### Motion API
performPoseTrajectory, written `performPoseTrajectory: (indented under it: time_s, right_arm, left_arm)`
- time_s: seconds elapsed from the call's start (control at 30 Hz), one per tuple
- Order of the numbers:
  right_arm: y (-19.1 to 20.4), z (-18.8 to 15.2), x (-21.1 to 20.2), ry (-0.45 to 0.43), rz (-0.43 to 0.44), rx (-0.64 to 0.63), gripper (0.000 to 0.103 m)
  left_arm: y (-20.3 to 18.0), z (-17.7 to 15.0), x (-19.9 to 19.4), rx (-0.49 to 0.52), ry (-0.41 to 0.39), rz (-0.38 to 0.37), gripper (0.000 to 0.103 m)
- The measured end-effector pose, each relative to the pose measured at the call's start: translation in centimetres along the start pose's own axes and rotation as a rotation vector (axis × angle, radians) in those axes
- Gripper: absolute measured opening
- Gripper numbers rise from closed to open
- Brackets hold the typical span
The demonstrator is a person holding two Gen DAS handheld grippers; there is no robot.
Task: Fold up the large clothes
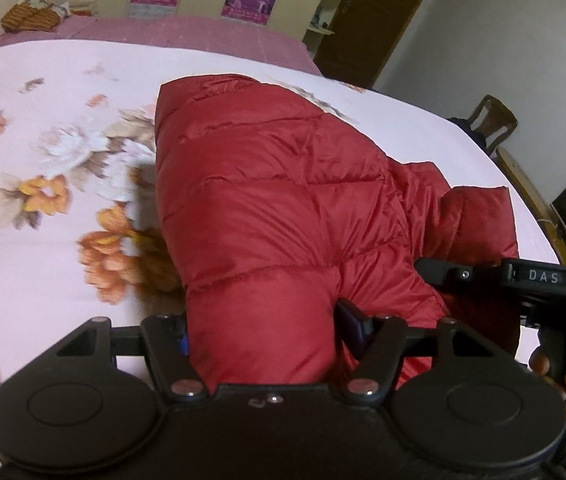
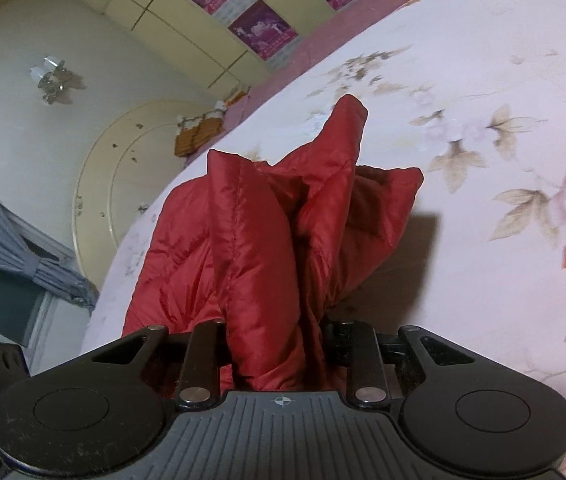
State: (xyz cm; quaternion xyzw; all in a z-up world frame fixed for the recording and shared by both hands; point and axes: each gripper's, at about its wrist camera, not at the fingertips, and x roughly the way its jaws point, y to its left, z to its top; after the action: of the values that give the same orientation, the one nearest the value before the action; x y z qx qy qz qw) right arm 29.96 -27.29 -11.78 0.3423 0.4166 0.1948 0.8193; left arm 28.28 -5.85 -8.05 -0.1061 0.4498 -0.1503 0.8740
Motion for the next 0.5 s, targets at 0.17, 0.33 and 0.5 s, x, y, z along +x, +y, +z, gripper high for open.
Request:
performPoseTrajectory:
  time_s: [0.17,0.33,0.5]
  right_arm:
    - [3.9,-0.5,2.2,-0.008,0.009,-0.014,0.026]
    - [9.5,-1.6,6.6,-0.027,0.012,-0.024,0.026]
    - [16.0,-3.7,13.4,-0.042,-0.005,0.001,0.026]
  left_arm:
    - [3.6,0.7,-2.5,-0.003,-0.03,0.001,0.064]
    - [10.0,2.2,-5.1,0.002,-0.056,-0.013,0.064]
    - [19.0,4.6,-7.2,0.009,-0.047,-0.026,0.064]
